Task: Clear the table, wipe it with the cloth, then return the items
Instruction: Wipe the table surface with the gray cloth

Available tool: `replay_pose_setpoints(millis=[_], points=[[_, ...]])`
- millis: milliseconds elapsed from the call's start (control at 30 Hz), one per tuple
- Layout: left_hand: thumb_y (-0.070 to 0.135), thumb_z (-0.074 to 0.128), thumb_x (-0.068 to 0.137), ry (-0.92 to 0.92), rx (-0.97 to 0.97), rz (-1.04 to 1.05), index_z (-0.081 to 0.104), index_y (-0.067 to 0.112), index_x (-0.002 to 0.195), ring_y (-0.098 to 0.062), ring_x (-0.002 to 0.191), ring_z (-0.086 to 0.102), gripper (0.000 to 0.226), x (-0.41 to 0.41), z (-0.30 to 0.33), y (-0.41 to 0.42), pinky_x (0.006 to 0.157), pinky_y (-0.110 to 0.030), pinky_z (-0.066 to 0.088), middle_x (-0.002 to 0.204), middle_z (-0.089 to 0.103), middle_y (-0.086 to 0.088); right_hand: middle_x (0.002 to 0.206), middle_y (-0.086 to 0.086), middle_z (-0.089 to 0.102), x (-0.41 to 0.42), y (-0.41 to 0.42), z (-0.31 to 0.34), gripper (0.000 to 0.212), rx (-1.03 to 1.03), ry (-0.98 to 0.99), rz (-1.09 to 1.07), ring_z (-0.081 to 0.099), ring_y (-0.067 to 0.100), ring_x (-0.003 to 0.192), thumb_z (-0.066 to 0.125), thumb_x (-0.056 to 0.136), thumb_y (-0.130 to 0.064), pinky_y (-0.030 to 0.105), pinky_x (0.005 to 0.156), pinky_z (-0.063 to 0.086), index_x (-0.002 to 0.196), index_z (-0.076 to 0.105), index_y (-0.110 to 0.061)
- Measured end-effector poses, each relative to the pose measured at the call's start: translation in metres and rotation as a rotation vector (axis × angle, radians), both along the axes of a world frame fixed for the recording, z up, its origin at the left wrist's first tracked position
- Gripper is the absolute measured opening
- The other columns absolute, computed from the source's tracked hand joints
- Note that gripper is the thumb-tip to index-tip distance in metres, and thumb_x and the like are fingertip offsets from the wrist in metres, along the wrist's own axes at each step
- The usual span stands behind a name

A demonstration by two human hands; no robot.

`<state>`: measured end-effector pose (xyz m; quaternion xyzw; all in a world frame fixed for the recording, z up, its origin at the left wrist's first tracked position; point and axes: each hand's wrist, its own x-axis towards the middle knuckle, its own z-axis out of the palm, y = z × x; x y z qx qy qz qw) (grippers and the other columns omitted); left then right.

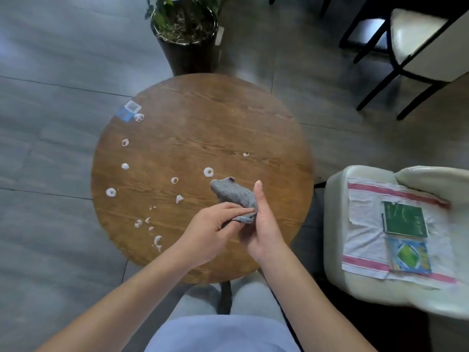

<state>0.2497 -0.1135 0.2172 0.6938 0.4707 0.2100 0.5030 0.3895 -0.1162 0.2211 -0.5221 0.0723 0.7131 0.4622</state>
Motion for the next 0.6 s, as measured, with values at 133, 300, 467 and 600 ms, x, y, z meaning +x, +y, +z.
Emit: replay_pose_setpoints(millis=[133,300,467,600], points=[[0.024,0.059,0.092,0.069,-0.009,-0.050,0.074,0.026,0.126,0.000,0.118,0.063,0.038,0.005,-0.019,0.016,0.103,-0.032,0.051,0.125,0.071,0.016,0.128,0.020,0.071,0.004,0.013,-0.028,0.073,-0.103,0.059,0.007,0.067,0.034,0.122,0.083,0.074,-0.047,0.047,0.113,0.048,0.129,0.068,-0.001],[0.023,0.056,0.091,0.113,-0.067,-0.020,0.073,0.025,0.129,-0.001,0.116,0.064,0.041,0.022,-0.056,0.036,0.101,-0.029,0.051,0.126,0.070,0.013,0.127,0.022,0.071,0.028,0.051,-0.077,0.055,-0.164,-0.045,0.044,0.072,0.034,0.111,0.076,0.091,-0.031,0.046,0.100,0.058,0.133,0.064,0.002],[0.026,0.054,0.094,0.182,-0.042,0.068,0.071,0.024,0.132,-0.010,0.116,0.065,0.042,0.060,-0.097,0.049,0.096,-0.038,0.054,0.129,0.068,0.009,0.116,0.019,0.076,0.066,0.098,-0.110,0.033,-0.241,-0.135,0.003,0.075,0.035,0.103,0.058,0.106,-0.029,0.048,0.088,0.062,0.124,0.067,-0.003],[0.041,0.054,0.096,0.234,0.023,0.129,0.072,0.023,0.130,-0.016,0.101,0.069,0.042,0.085,-0.122,0.082,0.084,-0.040,0.057,0.113,0.072,0.004,0.123,0.021,0.072,0.094,0.137,-0.135,0.042,-0.232,-0.165,-0.031,0.071,0.039,0.110,0.054,0.107,-0.034,0.054,0.092,0.059,0.132,0.061,-0.001]])
